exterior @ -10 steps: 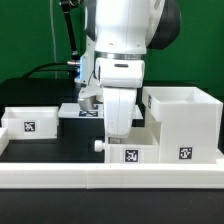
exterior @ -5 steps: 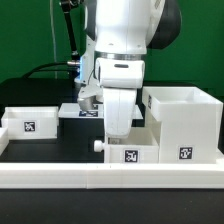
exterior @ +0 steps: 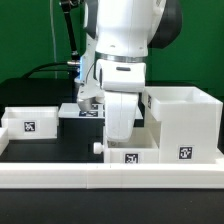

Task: Assemble drawer

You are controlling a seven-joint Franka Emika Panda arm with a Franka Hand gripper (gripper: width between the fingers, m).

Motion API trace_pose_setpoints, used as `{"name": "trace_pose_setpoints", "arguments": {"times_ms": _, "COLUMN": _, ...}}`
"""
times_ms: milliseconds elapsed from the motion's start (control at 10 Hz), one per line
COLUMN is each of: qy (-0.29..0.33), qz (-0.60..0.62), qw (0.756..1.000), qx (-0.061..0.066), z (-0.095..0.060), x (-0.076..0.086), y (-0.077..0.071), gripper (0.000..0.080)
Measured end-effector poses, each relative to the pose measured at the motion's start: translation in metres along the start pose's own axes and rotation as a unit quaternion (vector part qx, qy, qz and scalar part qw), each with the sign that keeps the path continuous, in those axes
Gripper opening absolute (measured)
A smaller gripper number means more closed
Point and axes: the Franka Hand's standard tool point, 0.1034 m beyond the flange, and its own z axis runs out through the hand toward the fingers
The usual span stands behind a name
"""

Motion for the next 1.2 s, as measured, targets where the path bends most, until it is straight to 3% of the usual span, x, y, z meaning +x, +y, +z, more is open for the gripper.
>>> {"name": "trace_pose_setpoints", "arguments": {"times_ms": 300, "qy": 0.001, "qz": -0.002, "qw": 1.000, "qx": -0.003, "z": -0.0003, "x": 0.0002, "y": 0.0004, "gripper": 0.0042}}
{"name": "trace_pose_setpoints", "arguments": {"times_ms": 400, "qy": 0.004, "qz": -0.001, "qw": 1.000, "qx": -0.019, "z": 0.0000, "x": 0.0009, "y": -0.0007, "gripper": 0.0042}}
{"name": "trace_pose_setpoints", "arguments": {"times_ms": 600, "qy": 0.005, "qz": 0.002, "qw": 1.000, "qx": -0.025, "z": 0.0002, "x": 0.0001, "y": -0.0025, "gripper": 0.0042}}
{"name": "trace_pose_setpoints", "arguments": {"times_ms": 1200, "qy": -0.001, "qz": -0.015, "qw": 1.000, "qx": -0.027, "z": -0.0002, "x": 0.0012, "y": -0.0014, "gripper": 0.0042}}
